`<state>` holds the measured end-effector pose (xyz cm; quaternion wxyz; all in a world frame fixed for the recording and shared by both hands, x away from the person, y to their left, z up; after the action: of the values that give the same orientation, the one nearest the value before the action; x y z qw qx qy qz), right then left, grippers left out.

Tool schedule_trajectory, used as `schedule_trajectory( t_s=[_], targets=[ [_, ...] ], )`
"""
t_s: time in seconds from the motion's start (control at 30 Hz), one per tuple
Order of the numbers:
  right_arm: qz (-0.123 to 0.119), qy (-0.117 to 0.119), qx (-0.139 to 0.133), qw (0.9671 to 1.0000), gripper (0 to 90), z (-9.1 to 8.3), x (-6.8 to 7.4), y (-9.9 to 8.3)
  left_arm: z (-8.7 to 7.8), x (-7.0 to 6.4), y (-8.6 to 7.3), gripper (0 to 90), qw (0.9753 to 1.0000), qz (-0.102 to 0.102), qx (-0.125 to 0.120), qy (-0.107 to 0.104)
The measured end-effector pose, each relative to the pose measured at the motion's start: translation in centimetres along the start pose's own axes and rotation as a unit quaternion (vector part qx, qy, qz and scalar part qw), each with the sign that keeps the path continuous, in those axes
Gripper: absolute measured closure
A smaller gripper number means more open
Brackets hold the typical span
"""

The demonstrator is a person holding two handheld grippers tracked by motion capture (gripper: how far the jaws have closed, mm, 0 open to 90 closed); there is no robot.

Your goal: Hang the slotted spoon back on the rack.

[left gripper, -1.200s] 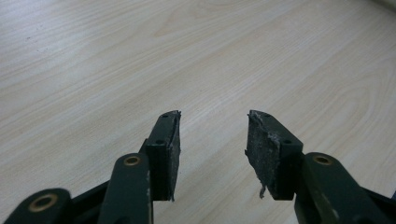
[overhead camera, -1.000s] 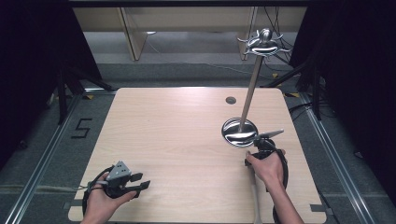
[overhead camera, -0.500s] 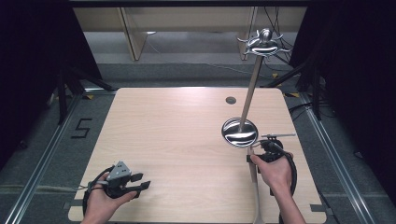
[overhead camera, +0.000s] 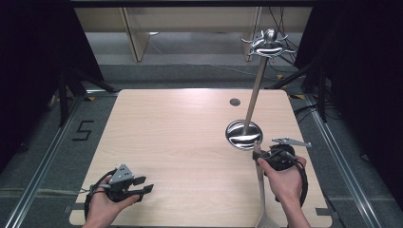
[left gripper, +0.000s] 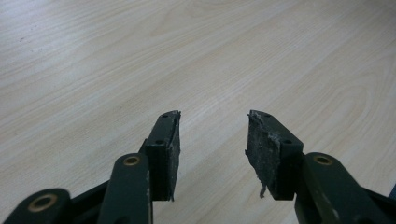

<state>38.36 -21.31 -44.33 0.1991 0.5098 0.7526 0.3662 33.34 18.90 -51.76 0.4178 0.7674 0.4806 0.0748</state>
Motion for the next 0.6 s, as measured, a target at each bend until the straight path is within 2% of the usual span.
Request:
schedule_trajectory(
  t_s=[0.03,0.13,0.17,0.23,0.27,0.33,0.37,0.4,0.43,0.5,0.6],
  targets=[
    [-0.002,-0.001,-0.007,1.0,68.1,-0.2,0.0,0.1,0.0,0.0,-0.1,53.5,1.0,-0.005,0.003,0.001],
    [-0.006,-0.005,-0.028,0.9996,68.1,-0.7,0.1,0.3,-0.1,0.0,0.0,53.5,1.0,0.004,0.005,0.001],
    [0.007,-0.007,-0.03,0.9995,68.1,-1.0,0.3,0.4,-0.1,0.0,0.0,53.5,1.0,0.004,0.004,0.002],
    [-0.015,-0.006,-0.038,0.9992,68.1,-1.3,0.1,0.6,0.0,0.0,0.0,53.5,1.0,0.003,0.004,0.002],
    [-0.017,-0.013,-0.05,0.9985,68.1,-1.4,0.1,0.8,0.0,0.0,0.0,53.5,1.0,0.003,0.004,0.002],
    [-0.013,-0.015,-0.056,0.9983,68.1,-1.7,0.1,1.0,0.0,0.0,0.0,53.5,1.0,0.004,0.004,0.002],
    [-0.022,-0.02,-0.059,0.9978,68.1,-1.9,-0.1,1.1,0.0,0.0,0.0,53.5,1.0,0.004,0.004,0.002],
    [-0.015,-0.017,-0.061,0.9979,68.1,-2.0,0.1,1.1,0.0,0.0,0.0,53.5,1.0,0.004,0.004,0.002],
    [-0.017,-0.021,-0.071,0.9971,68.1,-2.1,0.0,1.2,0.0,0.0,-0.1,53.5,1.0,0.004,0.004,0.002],
    [-0.022,-0.026,-0.071,0.9969,68.1,-2.5,0.0,1.3,0.0,0.0,-0.1,53.5,1.0,0.003,0.005,0.002],
    [-0.026,-0.029,-0.096,0.9946,68.2,-3.1,0.1,1.7,0.0,0.0,-0.1,53.5,1.0,0.006,0.007,0.001]
  ],
)
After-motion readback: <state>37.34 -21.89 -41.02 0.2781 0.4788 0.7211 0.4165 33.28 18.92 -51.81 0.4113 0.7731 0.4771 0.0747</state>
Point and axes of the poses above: each handheld gripper's, and its own axes: z roughly forward along the jaws, y roughly out of its top, x roughly to its left, the point moved 6 cm from there along z, roughly forward along the jaws, and after that the axes turned 13 degrees about -z, right-handed, at the moved point
